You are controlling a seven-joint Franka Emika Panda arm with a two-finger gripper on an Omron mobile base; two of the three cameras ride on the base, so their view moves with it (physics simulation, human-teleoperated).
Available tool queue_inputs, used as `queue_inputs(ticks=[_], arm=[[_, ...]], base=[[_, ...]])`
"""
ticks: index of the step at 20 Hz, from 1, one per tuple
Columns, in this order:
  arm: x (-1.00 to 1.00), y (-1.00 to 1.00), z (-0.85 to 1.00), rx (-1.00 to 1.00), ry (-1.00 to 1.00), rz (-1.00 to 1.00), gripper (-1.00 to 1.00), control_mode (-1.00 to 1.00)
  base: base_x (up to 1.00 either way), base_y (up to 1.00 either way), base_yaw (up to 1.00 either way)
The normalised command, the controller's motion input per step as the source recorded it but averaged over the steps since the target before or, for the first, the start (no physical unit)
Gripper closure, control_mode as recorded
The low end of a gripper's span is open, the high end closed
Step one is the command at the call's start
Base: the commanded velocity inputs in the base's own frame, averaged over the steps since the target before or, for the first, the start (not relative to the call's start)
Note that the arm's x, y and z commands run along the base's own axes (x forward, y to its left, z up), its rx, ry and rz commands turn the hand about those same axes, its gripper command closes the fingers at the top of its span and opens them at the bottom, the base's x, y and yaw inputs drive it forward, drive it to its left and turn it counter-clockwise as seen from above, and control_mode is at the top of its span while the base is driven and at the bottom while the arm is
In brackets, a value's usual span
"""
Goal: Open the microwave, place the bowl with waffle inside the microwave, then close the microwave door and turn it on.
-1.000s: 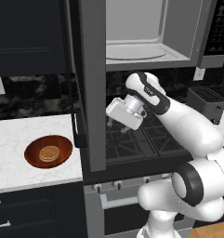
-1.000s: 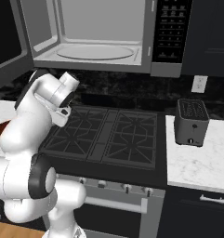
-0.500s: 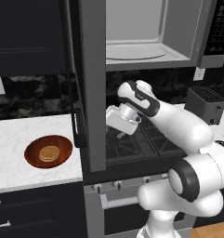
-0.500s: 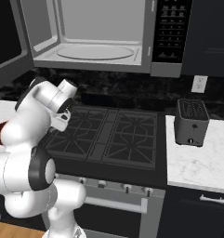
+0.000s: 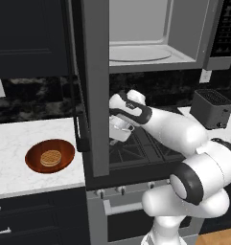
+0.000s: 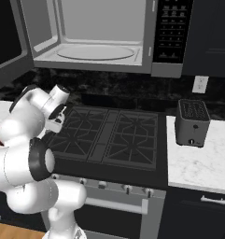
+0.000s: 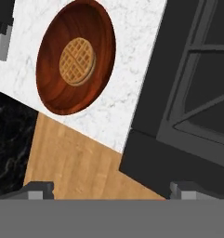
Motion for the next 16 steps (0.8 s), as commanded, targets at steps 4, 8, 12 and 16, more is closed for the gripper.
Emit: queue_inputs(ticks=[4, 8, 12, 16], arm=[[0.24, 0.49, -0.01, 0.00, -0.07, 0.00, -1.00, -1.00], [0.28, 0.38, -0.16, 0.00, -0.01, 0.00, -1.00, -1.00], [0.36, 0.34, -0.29, 0.00, 0.00, 0.00, -1.00, -1.00], [0.32, 0.34, -0.28, 0.00, 0.00, 0.00, -1.00, -1.00]], base=[[0.00, 0.00, 0.00], [0.00, 0.00, 0.00], [0.00, 0.00, 0.00], [0.00, 0.00, 0.00]])
